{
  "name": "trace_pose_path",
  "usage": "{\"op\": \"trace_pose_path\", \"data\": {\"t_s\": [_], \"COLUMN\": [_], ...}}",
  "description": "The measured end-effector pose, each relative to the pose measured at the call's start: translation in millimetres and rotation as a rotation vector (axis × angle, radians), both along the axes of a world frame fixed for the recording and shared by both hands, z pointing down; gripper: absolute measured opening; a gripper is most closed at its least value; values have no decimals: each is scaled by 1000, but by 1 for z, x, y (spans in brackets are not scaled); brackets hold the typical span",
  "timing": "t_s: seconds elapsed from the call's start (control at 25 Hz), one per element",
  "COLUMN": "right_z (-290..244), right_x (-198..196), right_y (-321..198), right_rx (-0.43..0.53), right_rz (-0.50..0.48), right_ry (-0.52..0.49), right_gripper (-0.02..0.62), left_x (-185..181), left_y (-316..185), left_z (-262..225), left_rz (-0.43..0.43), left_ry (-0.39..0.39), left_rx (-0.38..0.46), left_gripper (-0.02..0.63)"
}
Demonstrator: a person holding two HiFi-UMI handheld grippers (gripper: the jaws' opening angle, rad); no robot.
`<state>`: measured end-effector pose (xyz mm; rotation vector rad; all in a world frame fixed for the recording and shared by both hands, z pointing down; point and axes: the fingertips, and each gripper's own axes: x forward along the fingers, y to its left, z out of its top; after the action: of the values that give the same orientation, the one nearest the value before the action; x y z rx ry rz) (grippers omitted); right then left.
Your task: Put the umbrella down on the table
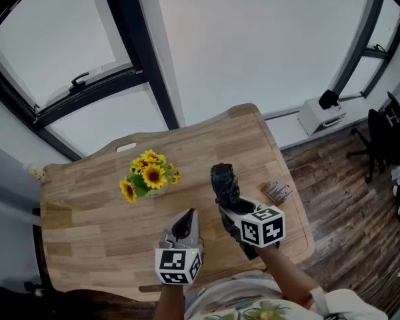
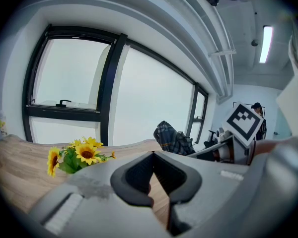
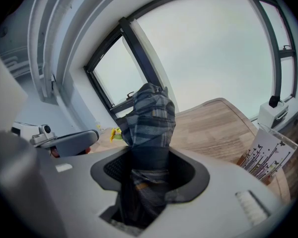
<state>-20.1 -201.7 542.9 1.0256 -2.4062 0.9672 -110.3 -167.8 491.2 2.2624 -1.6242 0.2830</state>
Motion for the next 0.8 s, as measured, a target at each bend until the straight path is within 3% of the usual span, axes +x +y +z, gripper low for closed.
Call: {"op": "trace_pose_path", "data": {"t_s": [0.8], "right_z": [24], "right_x": [2], "right_y": [3], "right_rx": [-50], "right_rz": [4], "right_ry": [16], "right_gripper": [199], "left_x": [0], "left_y": [0], "left_z": [5], "left_rz": [-1], "left_ry": [2], "left_rx": [-14], "left_gripper": [3]}}
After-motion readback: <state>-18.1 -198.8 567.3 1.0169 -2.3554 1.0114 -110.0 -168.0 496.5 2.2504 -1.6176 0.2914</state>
